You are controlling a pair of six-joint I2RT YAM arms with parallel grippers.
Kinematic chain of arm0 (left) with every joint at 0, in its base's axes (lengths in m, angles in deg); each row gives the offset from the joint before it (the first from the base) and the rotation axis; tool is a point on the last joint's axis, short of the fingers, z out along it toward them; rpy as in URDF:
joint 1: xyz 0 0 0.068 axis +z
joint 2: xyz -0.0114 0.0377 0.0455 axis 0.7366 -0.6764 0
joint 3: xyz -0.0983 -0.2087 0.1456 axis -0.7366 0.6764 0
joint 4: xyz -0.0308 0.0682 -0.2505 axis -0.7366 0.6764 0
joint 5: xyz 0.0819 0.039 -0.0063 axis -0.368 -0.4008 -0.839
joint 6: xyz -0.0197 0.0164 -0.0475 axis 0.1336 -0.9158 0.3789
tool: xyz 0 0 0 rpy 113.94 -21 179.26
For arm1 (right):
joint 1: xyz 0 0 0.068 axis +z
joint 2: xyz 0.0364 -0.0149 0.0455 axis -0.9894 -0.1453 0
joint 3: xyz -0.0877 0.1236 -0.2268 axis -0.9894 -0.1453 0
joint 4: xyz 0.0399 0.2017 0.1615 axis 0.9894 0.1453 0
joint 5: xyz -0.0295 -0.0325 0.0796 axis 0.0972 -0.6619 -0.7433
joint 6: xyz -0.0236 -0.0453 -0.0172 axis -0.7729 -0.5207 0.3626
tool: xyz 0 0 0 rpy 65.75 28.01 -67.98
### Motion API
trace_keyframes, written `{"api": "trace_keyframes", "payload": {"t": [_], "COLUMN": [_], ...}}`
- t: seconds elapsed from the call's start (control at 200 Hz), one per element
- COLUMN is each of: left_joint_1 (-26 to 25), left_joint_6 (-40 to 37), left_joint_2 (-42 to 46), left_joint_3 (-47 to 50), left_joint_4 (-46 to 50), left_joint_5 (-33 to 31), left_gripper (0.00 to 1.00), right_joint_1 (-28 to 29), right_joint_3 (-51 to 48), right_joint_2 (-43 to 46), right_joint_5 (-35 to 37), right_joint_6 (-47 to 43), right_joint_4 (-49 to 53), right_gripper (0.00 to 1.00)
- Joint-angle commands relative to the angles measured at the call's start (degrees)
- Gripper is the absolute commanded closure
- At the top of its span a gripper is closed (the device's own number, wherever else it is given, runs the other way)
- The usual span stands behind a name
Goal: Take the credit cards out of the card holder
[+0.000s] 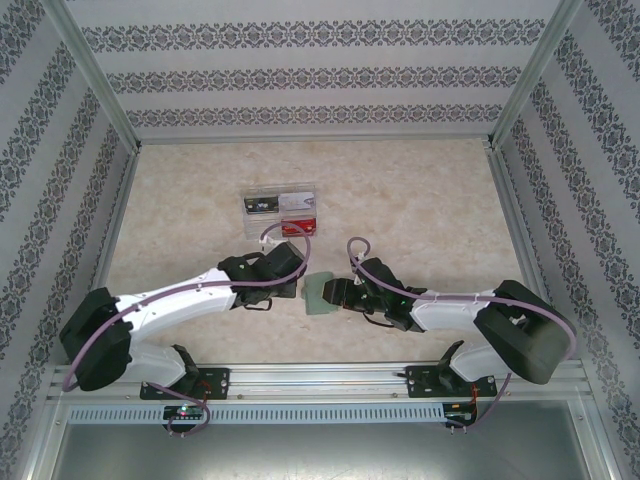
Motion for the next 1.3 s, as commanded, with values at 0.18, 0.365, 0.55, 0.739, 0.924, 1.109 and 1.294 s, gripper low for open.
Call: {"api": "trace_keyframes", "payload": {"t": [0.18, 0.365, 0.55, 0.739, 0.924, 1.109, 1.294], "left_joint_1": [0.3, -1.0, -3.1, -3.7, -4.8, -6.1, -6.1], "left_joint_6": [-2.3, -2.8, -3.7, -3.6, -4.2, -5.4, -5.2], "left_joint_2": [0.3, -5.4, -13.3, -18.2, -18.4, -18.8, -20.6], "left_joint_3": [2.0, 1.0, -4.3, -8.3, -9.0, -9.8, -10.9], "left_joint_4": [-4.7, -7.3, -4.4, 0.0, -1.0, -2.1, -0.6], "left_joint_5": [5.6, 7.6, 4.5, -0.1, 1.2, 2.5, 0.8], "left_gripper": [0.60, 0.50, 0.50, 0.50, 0.45, 0.42, 0.45], "right_joint_1": [0.5, 0.1, -0.6, -0.8, -0.8, -0.8, -0.9], "right_joint_3": [3.7, 2.2, 0.4, -0.5, -0.6, -0.7, -1.5], "right_joint_2": [0.9, 7.0, 13.5, 14.9, 13.5, 13.3, 14.3], "right_joint_5": [3.3, 7.3, 9.1, 9.1, 8.7, 8.8, 8.9], "right_joint_6": [-3.8, -4.8, -5.5, -5.2, -5.1, -4.9, -4.7], "right_joint_4": [6.2, 11.7, 15.2, 15.9, 15.0, 14.7, 14.7], "right_gripper": [0.36, 0.32, 0.31, 0.29, 0.29, 0.28, 0.28]}}
